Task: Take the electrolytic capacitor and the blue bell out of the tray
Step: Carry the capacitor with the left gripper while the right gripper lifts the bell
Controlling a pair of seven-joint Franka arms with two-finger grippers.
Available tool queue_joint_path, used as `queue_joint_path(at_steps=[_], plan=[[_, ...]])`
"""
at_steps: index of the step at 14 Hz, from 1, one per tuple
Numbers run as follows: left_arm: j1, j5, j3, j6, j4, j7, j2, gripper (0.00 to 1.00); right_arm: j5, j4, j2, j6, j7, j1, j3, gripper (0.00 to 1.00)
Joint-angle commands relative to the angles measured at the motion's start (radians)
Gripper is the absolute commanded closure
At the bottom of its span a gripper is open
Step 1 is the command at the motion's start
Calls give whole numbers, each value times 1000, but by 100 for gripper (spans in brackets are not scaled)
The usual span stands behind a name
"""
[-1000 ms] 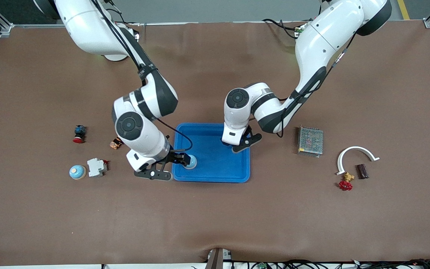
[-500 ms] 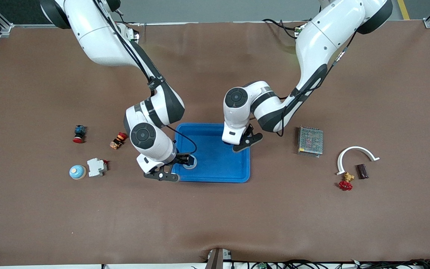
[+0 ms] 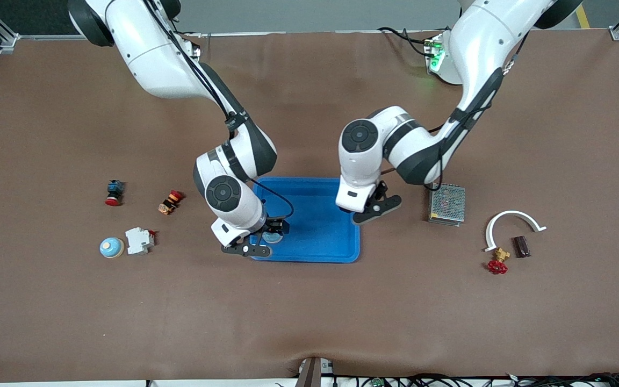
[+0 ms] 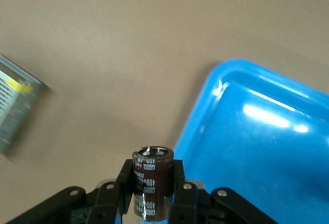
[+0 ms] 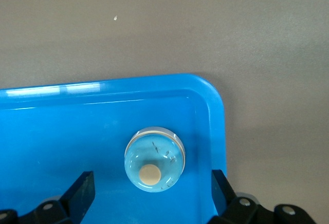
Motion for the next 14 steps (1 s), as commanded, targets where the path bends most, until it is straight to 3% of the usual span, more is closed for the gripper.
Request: queue_joint_path(at_steps=[1, 4, 8, 11, 14], plan=[[74, -56, -35, -51, -22, 124, -69, 100, 8, 9, 20, 32, 8, 24, -12, 0], [198, -82, -110, -135, -24, 270, -112, 100, 6, 9, 43, 69, 7, 27, -12, 0], [486, -116, -301, -274, -42, 468, -141, 100, 3, 9, 56, 73, 7, 30, -12, 0], [741, -116, -456, -286, -113, 613, -143, 100, 2, 7, 62, 93, 4, 30, -12, 0], [887, -109, -519, -286, -178, 704, -144, 100, 2, 7, 74, 107, 4, 41, -12, 0]])
